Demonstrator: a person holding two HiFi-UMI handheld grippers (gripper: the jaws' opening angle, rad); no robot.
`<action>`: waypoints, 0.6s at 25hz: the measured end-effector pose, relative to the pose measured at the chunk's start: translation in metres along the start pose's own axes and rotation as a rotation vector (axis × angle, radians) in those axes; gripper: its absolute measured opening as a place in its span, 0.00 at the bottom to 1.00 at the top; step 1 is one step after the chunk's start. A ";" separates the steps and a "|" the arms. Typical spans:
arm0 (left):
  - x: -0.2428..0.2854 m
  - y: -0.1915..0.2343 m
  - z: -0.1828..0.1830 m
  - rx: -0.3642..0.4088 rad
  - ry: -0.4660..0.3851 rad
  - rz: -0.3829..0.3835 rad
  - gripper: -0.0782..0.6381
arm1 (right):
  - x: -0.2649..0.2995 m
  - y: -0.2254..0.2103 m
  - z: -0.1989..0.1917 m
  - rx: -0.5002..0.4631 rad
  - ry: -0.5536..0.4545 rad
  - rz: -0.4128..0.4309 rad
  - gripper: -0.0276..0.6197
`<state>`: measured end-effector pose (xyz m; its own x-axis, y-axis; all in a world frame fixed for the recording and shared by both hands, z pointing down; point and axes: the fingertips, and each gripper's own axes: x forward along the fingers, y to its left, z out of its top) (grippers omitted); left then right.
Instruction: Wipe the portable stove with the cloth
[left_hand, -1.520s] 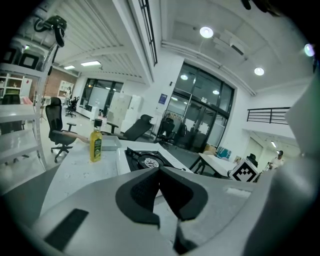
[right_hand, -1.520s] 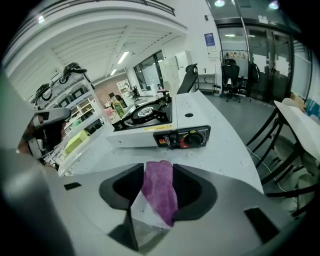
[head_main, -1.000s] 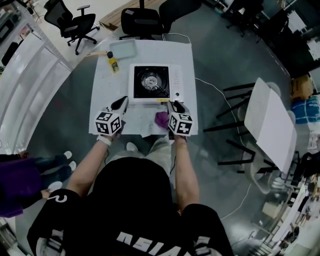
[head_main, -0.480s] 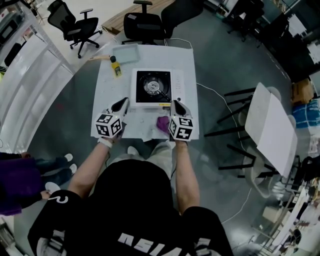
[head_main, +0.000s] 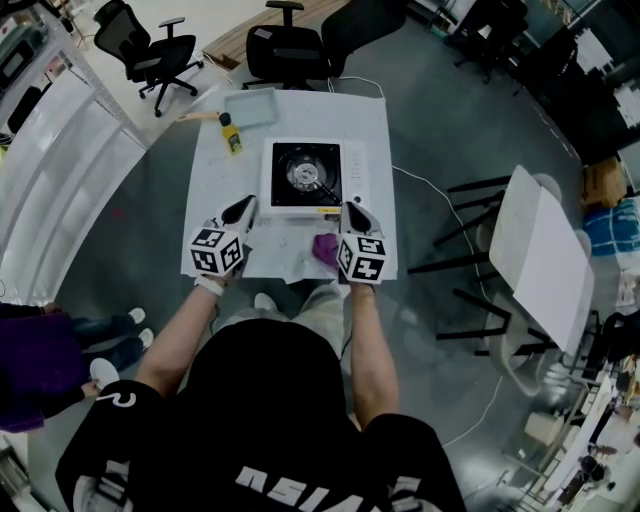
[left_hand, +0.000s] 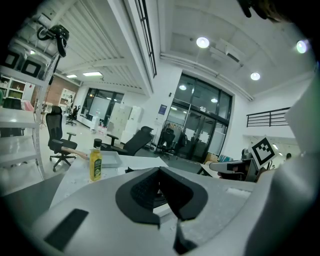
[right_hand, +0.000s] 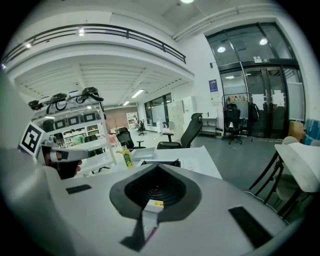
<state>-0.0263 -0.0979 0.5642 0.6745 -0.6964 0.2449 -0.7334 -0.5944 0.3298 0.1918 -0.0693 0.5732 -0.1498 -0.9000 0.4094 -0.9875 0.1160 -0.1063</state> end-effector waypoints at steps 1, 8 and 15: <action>0.000 0.001 0.000 -0.001 0.000 0.000 0.11 | 0.000 0.000 0.000 0.000 0.001 -0.001 0.04; 0.002 0.001 0.002 -0.006 0.000 0.001 0.11 | 0.002 0.000 0.001 -0.003 0.008 0.004 0.04; 0.003 0.005 -0.003 -0.013 0.002 0.003 0.11 | 0.005 0.000 -0.003 -0.006 0.013 0.003 0.04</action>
<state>-0.0281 -0.1017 0.5696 0.6723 -0.6976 0.2478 -0.7345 -0.5867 0.3411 0.1912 -0.0724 0.5782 -0.1535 -0.8940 0.4209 -0.9873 0.1215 -0.1018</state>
